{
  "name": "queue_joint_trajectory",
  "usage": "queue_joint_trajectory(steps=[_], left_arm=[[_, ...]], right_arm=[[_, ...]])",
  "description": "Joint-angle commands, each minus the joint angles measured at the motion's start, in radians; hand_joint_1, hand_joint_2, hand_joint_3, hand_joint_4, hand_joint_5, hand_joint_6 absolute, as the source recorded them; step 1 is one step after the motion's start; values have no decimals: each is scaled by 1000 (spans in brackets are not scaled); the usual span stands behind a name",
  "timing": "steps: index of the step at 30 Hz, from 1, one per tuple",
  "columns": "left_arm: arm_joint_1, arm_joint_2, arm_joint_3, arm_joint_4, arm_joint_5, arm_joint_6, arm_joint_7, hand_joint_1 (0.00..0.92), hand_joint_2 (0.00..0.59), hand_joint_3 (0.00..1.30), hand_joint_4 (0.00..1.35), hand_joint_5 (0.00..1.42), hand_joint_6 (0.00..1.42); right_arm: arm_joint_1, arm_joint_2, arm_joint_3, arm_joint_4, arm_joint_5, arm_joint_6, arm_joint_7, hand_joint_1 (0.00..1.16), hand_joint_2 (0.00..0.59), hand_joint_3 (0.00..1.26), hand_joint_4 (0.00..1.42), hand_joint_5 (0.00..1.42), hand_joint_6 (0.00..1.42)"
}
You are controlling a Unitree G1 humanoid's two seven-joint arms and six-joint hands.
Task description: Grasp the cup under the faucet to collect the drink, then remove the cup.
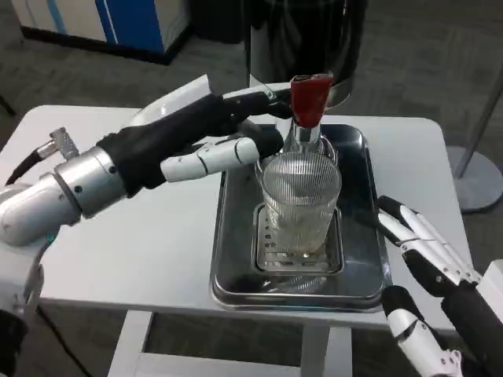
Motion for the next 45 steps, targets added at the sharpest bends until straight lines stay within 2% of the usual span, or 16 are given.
queue_joint_trajectory(steps=[1,6,12,18,25,37,45], left_arm=[[34,-21,35,12,-44,-5,-2,0,176,139,39,119,403],[35,-56,81,12,-130,28,-15,0,184,132,31,118,405],[18,-75,115,7,-188,63,-35,0,186,153,81,156,465],[-10,-90,133,0,-223,103,-68,0,188,206,173,263,597],[-67,-93,121,18,-220,131,-131,0,191,234,202,293,626],[-102,-74,74,58,-140,69,-200,0,182,233,195,281,606],[-111,-63,43,91,-90,-28,-198,0,181,233,172,244,552]], right_arm=[[3,-5,3,3,6,1,5,0,525,105,0,0,127],[7,-7,0,1,6,1,5,0,525,105,0,0,127],[9,-7,-2,-3,7,4,6,0,525,105,0,0,127],[8,-6,4,-5,3,1,6,0,525,105,0,0,127],[9,-6,1,-3,4,0,4,0,525,105,0,0,127],[-18,-6,8,15,12,14,6,0,525,105,0,0,127],[-40,-1,17,27,18,25,6,0,524,105,6,0,126]])
